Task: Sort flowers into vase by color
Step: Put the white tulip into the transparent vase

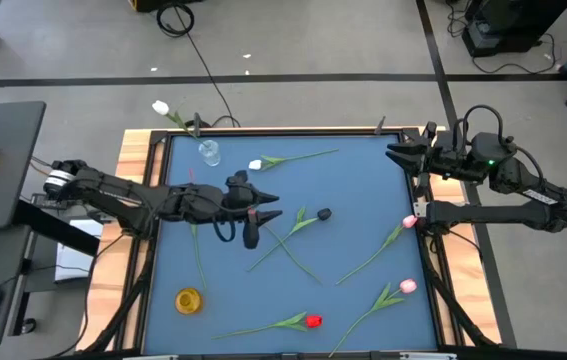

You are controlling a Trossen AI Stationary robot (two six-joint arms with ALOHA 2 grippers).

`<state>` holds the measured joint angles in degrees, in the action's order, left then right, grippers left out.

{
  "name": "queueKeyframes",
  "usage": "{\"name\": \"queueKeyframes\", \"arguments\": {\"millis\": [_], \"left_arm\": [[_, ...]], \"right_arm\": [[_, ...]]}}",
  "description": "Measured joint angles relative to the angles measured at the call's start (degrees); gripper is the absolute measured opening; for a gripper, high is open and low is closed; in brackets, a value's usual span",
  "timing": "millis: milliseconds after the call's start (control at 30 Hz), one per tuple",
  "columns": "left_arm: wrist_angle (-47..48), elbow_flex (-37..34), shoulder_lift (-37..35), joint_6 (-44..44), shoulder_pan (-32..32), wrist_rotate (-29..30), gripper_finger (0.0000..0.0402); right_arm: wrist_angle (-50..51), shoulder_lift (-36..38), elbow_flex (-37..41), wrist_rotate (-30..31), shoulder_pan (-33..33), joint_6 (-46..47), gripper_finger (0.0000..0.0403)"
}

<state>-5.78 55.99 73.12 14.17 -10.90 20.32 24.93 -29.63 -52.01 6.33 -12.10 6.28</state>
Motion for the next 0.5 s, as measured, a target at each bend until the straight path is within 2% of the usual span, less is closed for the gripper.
{"name": "queueKeyframes", "arguments": {"millis": [167,500], "left_arm": [[0.7,0.0,-0.8,0.1,0.0,-2.5,0.0185],[2.4,0.0,-4.1,0.1,0.2,-2.4,0.0185]], "right_arm": [[0.0,0.0,0.0,0.0,0.0,0.0,0.0099],[-3.7,-0.2,0.0,0.0,0.0,1.9,0.0099]]}}
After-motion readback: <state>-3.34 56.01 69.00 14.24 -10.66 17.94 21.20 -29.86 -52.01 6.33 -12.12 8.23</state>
